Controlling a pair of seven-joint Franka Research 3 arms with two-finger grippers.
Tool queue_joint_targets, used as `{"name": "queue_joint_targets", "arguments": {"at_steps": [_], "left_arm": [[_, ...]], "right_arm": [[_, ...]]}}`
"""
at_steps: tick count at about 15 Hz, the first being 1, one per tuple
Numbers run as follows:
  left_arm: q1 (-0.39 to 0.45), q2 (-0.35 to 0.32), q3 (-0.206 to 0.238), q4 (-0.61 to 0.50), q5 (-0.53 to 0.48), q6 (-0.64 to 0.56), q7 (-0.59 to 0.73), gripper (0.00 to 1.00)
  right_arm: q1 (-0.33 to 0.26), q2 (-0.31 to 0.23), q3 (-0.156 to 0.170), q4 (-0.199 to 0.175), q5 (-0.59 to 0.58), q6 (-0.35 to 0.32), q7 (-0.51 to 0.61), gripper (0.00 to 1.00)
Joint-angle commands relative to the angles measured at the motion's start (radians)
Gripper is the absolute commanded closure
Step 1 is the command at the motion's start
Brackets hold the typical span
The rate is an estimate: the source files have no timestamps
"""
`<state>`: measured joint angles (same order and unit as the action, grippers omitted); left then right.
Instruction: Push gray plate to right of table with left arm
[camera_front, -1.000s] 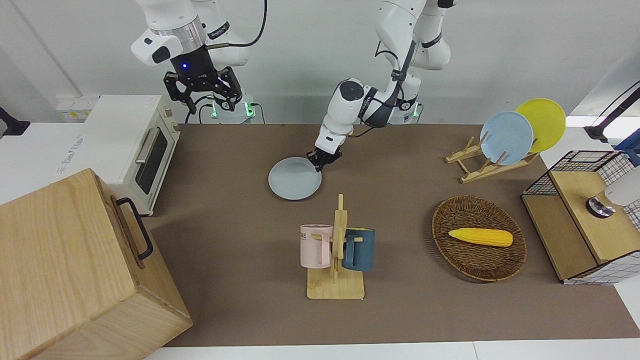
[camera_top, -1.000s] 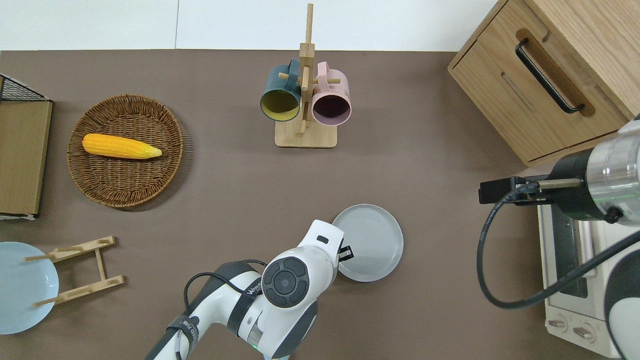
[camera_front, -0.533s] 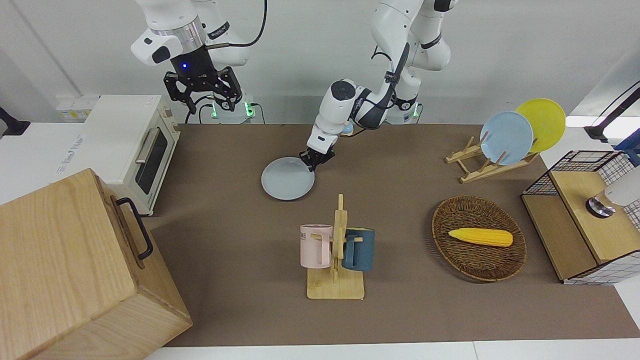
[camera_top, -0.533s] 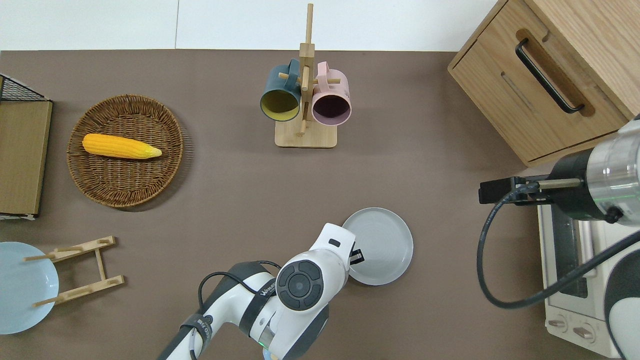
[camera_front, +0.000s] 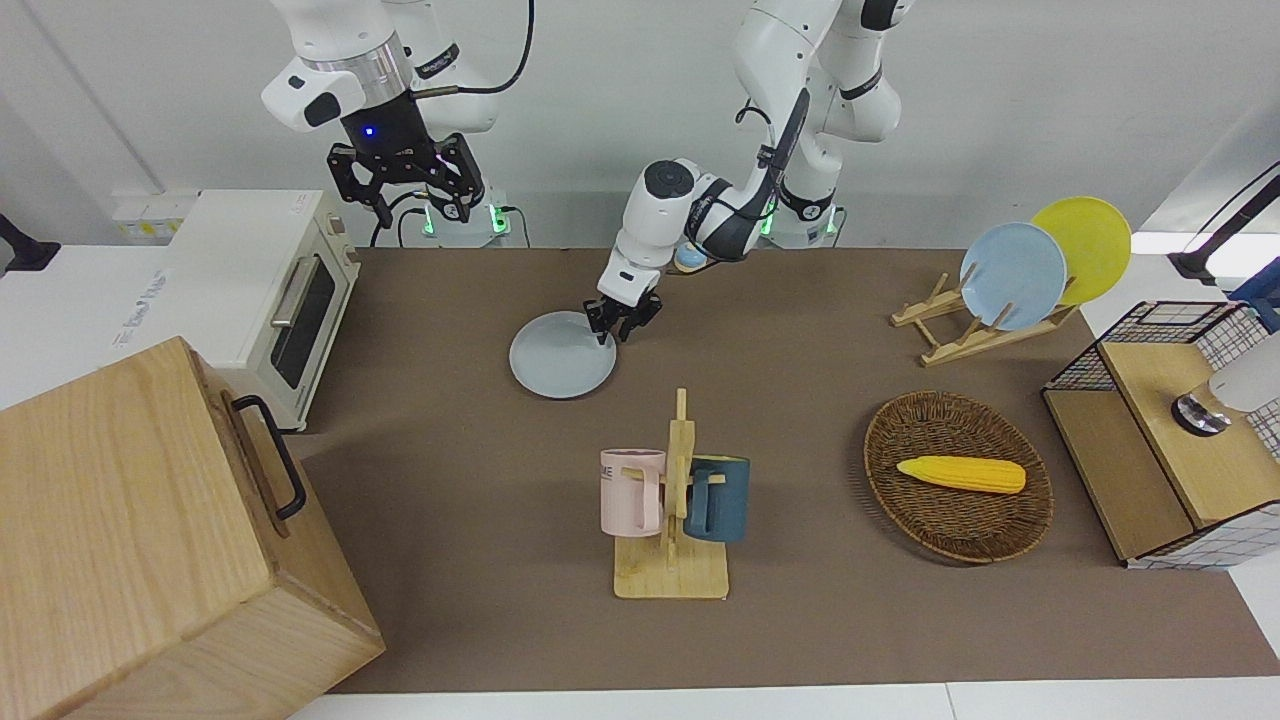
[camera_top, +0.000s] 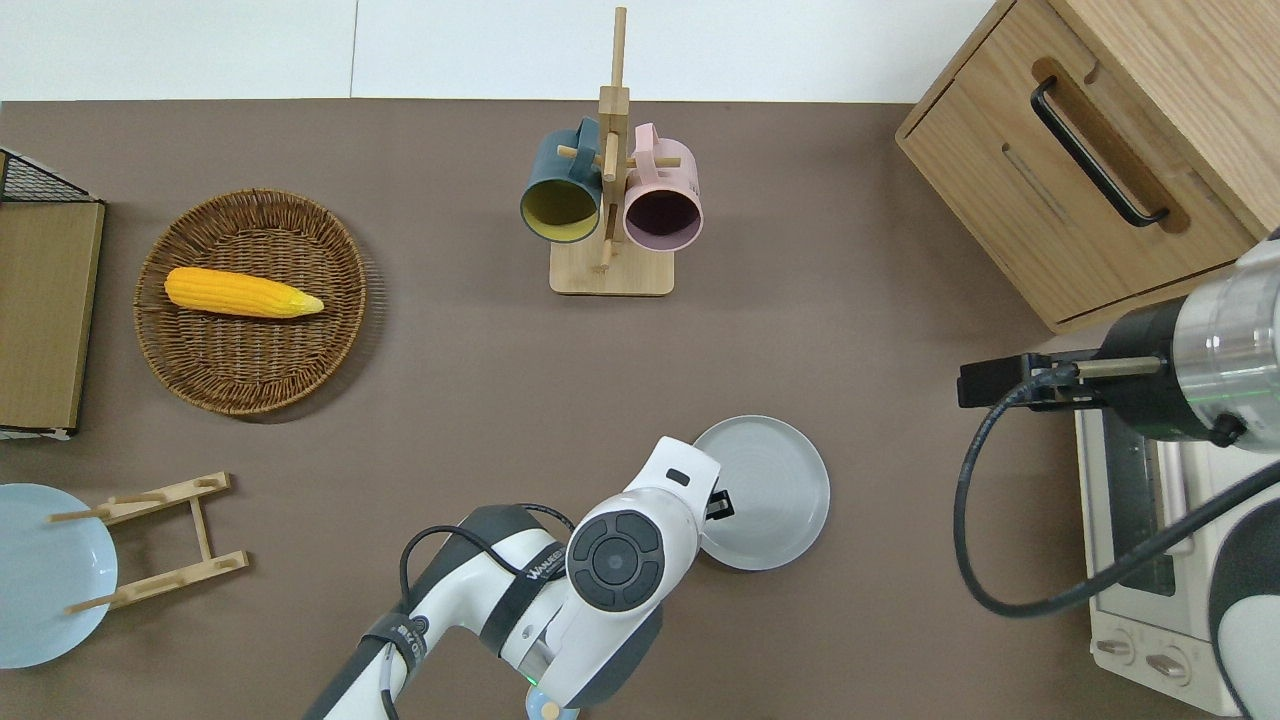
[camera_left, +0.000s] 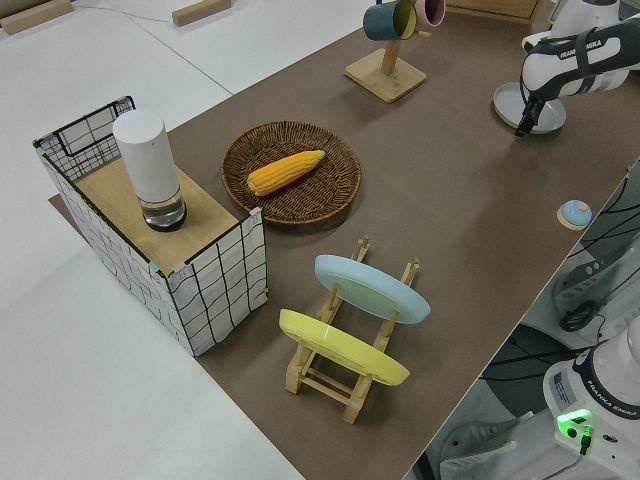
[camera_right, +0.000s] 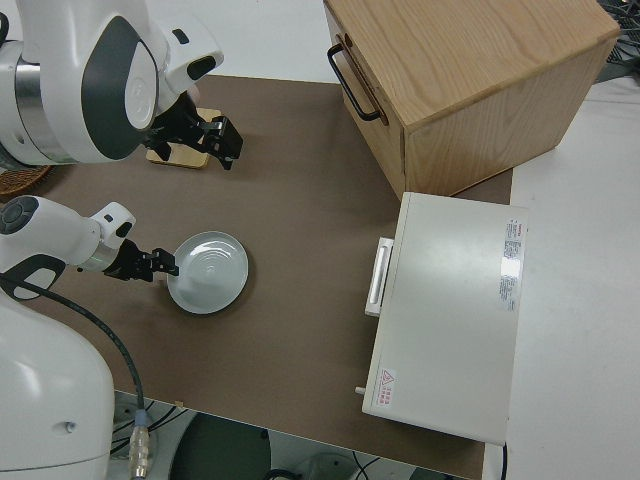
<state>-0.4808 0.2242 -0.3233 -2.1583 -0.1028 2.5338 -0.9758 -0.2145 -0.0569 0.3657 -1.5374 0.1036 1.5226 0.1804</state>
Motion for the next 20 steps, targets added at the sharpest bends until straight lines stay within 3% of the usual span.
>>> {"name": "queue_joint_targets", "arguments": {"at_steps": [1, 6, 7, 9, 20], "left_arm": [[-0.005, -0.037, 0.048, 0.025, 0.055, -0.095, 0.020, 0.00], [0.004, -0.115, 0.122, 0.025, 0.057, -0.196, 0.115, 0.00], [0.001, -0.146, 0.162, 0.025, 0.054, -0.240, 0.167, 0.00], [0.001, -0.180, 0.199, 0.025, 0.046, -0.282, 0.215, 0.00], [0.001, -0.261, 0.372, 0.025, 0.046, -0.412, 0.403, 0.00]], "right_arm": [[-0.006, 0.006, 0.004, 0.014, 0.016, -0.005, 0.002, 0.005], [-0.006, 0.006, 0.004, 0.014, 0.016, -0.005, 0.002, 0.005], [-0.006, 0.006, 0.004, 0.014, 0.016, -0.005, 0.002, 0.005], [-0.006, 0.006, 0.004, 0.014, 0.016, -0.005, 0.002, 0.005], [-0.006, 0.006, 0.004, 0.014, 0.016, -0.005, 0.002, 0.005]]}}
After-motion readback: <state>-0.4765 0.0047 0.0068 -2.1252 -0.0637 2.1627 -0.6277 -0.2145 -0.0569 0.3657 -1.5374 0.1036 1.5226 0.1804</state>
